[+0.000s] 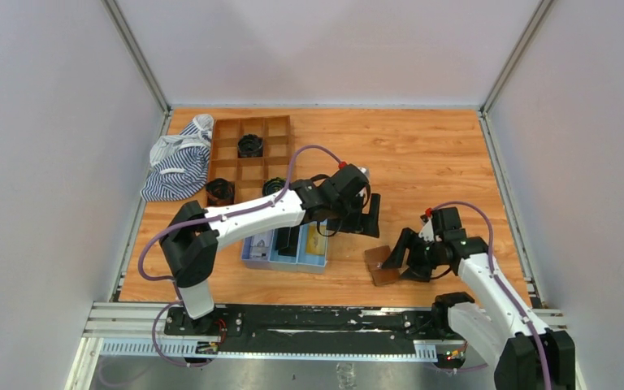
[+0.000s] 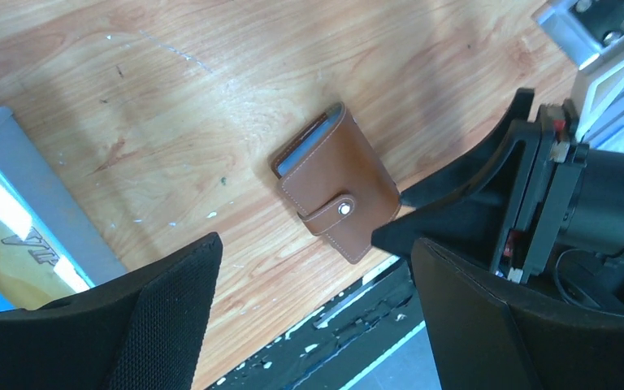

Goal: Take the credit cards out of the card holder
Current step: Pick up the card holder from the center of the board.

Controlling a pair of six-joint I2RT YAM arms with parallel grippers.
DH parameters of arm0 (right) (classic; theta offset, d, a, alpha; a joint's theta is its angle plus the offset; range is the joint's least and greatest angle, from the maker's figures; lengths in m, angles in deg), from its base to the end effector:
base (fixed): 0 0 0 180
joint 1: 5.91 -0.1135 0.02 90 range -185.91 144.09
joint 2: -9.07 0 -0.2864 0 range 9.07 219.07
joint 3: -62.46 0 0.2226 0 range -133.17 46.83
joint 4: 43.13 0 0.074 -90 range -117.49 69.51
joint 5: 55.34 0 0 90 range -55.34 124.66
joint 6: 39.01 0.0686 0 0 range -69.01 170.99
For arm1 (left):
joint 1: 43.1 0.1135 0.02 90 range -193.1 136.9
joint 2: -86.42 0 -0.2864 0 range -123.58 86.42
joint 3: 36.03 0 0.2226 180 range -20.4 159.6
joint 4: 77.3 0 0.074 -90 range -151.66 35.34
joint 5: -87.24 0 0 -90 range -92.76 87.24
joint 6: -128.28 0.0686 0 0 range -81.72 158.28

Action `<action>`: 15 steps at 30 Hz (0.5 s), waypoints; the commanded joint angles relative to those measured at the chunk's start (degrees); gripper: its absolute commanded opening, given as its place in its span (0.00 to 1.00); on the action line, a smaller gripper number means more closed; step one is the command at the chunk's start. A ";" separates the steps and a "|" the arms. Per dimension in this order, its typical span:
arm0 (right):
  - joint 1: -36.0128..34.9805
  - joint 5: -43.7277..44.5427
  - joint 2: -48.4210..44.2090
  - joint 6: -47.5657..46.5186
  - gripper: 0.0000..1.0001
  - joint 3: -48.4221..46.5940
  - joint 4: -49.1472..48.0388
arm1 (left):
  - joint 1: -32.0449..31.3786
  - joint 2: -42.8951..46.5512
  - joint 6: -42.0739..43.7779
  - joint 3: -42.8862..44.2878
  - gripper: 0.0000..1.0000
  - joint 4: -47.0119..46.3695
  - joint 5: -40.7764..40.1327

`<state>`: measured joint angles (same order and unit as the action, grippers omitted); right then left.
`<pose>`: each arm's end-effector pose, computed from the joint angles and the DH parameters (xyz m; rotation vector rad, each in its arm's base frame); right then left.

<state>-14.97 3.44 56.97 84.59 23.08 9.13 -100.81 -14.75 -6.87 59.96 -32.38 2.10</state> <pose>0.1059 0.0529 0.1772 0.3824 2.6855 0.9606 0.2026 -0.3315 0.2652 0.3307 2.6314 -0.8227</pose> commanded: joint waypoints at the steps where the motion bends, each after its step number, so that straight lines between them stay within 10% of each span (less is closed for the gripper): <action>1: -1.05 11.26 2.05 -3.57 0.69 -4.15 4.03 | -0.16 0.39 0.05 -0.15 0.90 0.55 2.13; 15: -1.14 -2.32 14.96 -4.06 0.62 1.58 -10.88 | -0.97 -1.25 -1.80 -3.42 0.79 -2.23 5.84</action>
<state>-15.08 7.53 70.87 81.07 20.89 2.81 -101.46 -15.25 -8.61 56.55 -34.55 6.65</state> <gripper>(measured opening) 0.639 0.805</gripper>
